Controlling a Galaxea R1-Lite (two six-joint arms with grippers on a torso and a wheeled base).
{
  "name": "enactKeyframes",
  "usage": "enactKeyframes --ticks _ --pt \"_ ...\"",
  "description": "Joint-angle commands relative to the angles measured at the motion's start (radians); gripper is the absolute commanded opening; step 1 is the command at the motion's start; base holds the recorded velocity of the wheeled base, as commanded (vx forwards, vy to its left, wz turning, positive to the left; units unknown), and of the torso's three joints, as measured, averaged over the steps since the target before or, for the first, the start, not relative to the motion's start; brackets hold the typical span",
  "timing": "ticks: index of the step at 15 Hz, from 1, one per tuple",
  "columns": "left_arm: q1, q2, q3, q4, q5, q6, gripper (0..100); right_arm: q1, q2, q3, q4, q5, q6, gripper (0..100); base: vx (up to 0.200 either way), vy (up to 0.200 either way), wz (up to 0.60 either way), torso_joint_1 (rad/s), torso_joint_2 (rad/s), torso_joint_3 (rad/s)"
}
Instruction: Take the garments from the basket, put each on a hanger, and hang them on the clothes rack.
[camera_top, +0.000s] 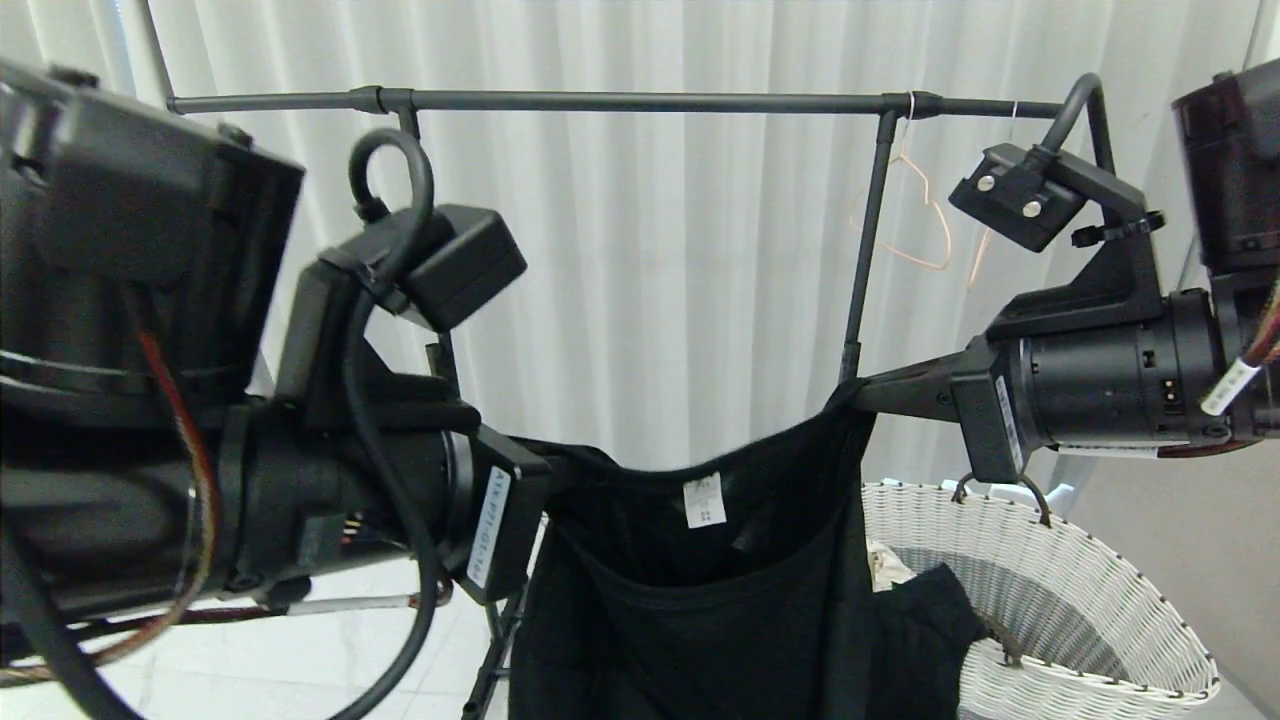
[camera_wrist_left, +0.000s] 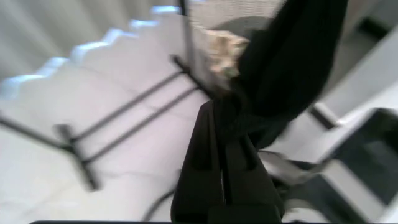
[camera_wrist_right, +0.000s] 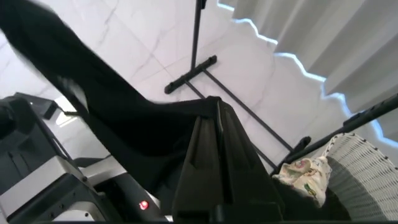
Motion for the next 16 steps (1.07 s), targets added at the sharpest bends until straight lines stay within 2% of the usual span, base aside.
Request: enactKeyframes --ticks 1,4,5,9,14,16 --pt "-0.001 -0.001 -0.118 0.042 0.039 0.055 0 -0.002 -0.026 -0.001 -0.001 -0.002 0.000 0 0.000 0.000 0.00 0.000 0.00 0.000" --pt "0.002 0.019 -0.210 0.146 0.043 0.157 0 -0.019 -0.050 -0.004 -0.001 -0.064 -0.002 0 0.000 0.000 0.00 0.000 0.00 0.000" --pt "0.016 0.030 -0.225 0.148 0.044 0.183 0 -0.022 -0.053 -0.007 -0.001 -0.073 -0.002 0 0.000 0.000 0.00 0.000 0.00 0.000" --pt "0.025 0.059 -0.291 0.146 0.039 0.184 0 -0.042 -0.050 -0.119 0.022 -0.077 -0.003 0 0.000 0.000 0.00 0.000 0.00 0.000" --pt "0.027 0.059 -0.286 0.146 0.039 0.181 0 -0.055 -0.056 -0.129 0.036 -0.077 -0.005 0 0.000 0.000 0.00 0.000 0.00 0.000" --pt "0.027 0.068 -0.291 0.138 0.038 0.180 0 -0.072 -0.109 -0.131 0.121 -0.068 -0.003 0 0.000 0.000 0.00 0.000 0.00 0.000"
